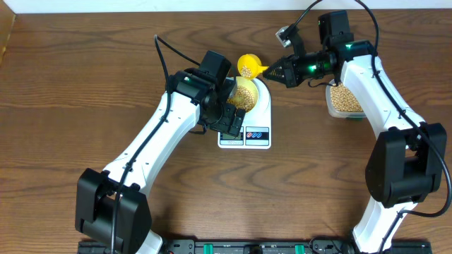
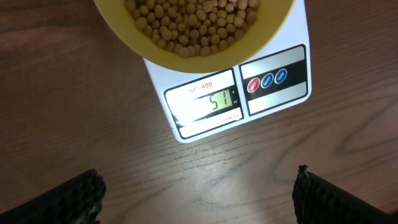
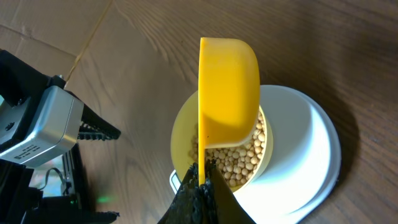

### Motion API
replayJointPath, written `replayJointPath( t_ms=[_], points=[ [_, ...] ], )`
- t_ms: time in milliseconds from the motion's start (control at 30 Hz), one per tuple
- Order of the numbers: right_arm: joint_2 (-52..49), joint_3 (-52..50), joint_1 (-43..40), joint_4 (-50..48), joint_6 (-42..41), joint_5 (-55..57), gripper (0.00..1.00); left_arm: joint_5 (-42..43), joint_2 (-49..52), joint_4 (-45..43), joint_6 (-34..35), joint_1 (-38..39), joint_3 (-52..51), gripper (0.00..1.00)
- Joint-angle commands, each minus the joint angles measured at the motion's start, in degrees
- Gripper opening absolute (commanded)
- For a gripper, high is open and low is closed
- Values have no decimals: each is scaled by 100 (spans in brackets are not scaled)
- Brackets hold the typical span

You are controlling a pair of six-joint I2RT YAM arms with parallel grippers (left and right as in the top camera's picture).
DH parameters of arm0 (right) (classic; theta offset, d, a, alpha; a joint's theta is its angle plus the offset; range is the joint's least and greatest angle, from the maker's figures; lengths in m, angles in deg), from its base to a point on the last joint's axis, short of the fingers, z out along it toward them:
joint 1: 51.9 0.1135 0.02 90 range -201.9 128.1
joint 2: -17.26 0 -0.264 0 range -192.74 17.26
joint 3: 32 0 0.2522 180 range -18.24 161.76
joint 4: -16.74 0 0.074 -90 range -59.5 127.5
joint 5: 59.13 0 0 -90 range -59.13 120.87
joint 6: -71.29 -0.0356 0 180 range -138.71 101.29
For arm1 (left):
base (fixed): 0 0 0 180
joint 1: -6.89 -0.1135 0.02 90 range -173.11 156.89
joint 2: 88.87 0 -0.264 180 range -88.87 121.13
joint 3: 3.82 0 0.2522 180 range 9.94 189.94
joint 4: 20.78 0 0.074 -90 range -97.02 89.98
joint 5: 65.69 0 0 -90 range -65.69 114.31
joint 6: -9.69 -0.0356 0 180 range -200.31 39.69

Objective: Scoop item into bowl and weigh 50g on scale
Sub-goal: 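Move the scoop right to the tub and lower it in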

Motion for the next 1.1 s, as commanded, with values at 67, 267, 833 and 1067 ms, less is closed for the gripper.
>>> replayJointPath(
  t_ms=[67, 267, 833, 1067],
  points=[
    [39, 164, 17, -192, -63, -157, 1, -13, 44, 9, 33, -20, -11, 98],
    [39, 164, 13, -459, -66, -160, 1, -13, 44, 9, 33, -20, -11, 98],
    [39, 164, -66, -483, -442, -186, 1, -13, 44, 9, 33, -20, -11, 98],
    [39, 164, -579, -531, -826, -999, 1, -13, 44, 9, 33, -20, -11, 98]
  ],
)
